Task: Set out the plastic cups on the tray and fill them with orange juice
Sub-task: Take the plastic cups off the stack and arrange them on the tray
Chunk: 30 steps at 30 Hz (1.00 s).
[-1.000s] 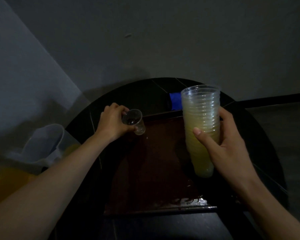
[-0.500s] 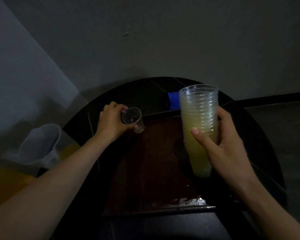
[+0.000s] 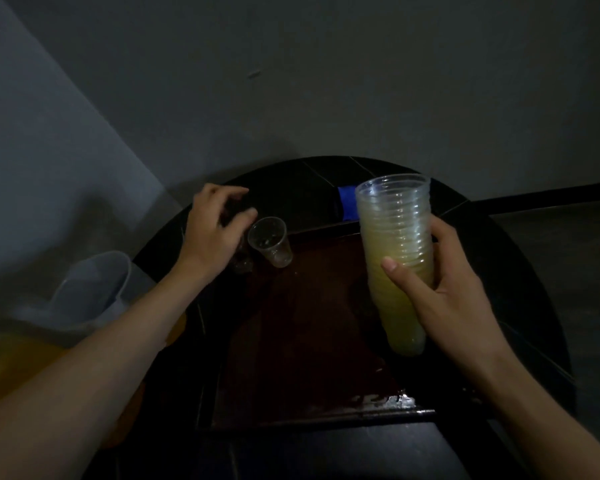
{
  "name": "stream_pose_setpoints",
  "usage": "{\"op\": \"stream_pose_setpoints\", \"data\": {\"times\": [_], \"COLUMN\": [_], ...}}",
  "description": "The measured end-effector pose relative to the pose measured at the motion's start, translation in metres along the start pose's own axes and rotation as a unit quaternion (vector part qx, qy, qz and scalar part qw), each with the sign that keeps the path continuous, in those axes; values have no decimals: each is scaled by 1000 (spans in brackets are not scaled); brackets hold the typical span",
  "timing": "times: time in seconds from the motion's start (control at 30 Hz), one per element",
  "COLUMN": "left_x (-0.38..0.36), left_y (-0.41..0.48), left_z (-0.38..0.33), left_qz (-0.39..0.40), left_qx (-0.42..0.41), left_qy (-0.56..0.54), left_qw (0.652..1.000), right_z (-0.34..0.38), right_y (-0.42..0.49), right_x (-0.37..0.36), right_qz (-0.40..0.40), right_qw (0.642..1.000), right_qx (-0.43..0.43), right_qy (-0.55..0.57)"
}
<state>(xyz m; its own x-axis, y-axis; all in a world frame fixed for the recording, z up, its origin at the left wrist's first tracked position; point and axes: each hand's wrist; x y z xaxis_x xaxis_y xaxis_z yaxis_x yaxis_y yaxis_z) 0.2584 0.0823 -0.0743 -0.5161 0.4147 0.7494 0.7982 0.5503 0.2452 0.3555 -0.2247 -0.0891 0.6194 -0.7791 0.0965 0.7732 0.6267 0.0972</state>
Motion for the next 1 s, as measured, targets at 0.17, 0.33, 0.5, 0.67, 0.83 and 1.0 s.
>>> {"op": "stream_pose_setpoints", "data": {"times": [0.17,0.33,0.5,0.67,0.83,1.0], "left_x": [37,43,27,26,25,25], "left_y": [27,29,16,14,16,22], "left_z": [-49,-112,-140,-143,-144,-145], "left_qz": [73,332,401,373,381,366], "left_qx": [44,5,-62,-67,-47,-30], "left_qy": [-190,-105,-7,22,18,-27], "left_qw": [978,937,914,925,923,930], "right_z": [-1,-2,-1,-3,-4,-7], "right_y": [0,-4,-4,-2,-3,-2], "right_x": [-1,-3,-3,-1,-2,-1], "right_qz": [45,107,127,141,141,127], "right_qw": [999,992,988,986,985,985], "right_qx": [-5,14,21,21,31,31], "right_qy": [-20,-59,-84,-89,-94,-110]}}
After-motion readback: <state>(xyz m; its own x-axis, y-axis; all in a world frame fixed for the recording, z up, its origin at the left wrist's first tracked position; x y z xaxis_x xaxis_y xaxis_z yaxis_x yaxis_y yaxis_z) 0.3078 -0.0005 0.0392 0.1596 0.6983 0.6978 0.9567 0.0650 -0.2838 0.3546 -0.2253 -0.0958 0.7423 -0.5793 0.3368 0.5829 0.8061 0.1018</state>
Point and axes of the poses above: each hand's wrist, its own y-axis towards the middle knuckle, its own x-axis out of the back of the hand, z = x × y, and after that the axes turned 4 degrees about z, right-handed
